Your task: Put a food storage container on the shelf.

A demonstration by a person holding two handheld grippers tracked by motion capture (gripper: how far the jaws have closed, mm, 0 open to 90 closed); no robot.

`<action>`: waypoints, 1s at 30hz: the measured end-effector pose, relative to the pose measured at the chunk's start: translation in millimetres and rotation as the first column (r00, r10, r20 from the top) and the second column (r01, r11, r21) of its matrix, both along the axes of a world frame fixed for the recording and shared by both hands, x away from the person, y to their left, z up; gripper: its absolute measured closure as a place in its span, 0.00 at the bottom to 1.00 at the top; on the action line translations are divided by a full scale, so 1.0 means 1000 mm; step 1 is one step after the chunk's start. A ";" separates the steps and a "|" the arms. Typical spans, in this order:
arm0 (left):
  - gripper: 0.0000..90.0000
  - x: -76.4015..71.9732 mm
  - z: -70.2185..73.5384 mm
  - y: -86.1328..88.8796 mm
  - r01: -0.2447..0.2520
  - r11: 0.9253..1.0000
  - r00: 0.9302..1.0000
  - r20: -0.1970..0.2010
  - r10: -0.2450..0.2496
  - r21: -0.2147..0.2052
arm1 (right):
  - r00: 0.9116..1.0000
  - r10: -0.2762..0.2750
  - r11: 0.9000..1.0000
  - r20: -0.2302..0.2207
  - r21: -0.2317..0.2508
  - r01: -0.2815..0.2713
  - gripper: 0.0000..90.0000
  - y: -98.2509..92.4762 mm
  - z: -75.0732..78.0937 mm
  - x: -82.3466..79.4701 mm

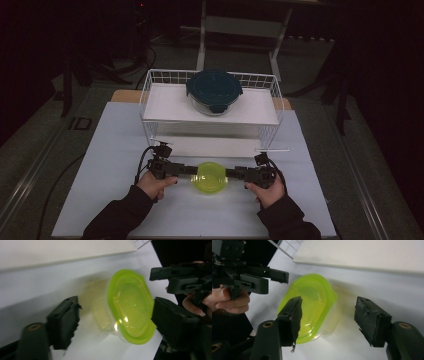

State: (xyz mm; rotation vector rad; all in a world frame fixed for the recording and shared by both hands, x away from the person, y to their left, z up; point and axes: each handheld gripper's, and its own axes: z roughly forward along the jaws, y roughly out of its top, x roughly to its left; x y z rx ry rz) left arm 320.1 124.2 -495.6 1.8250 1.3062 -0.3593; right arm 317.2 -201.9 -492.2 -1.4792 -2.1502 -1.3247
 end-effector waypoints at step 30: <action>0.87 -0.012 -0.012 -0.005 0.030 0.998 0.994 -0.101 -0.036 -0.059 | 0.988 0.010 0.999 -0.156 0.037 -0.004 0.90 0.015 -0.004 -0.012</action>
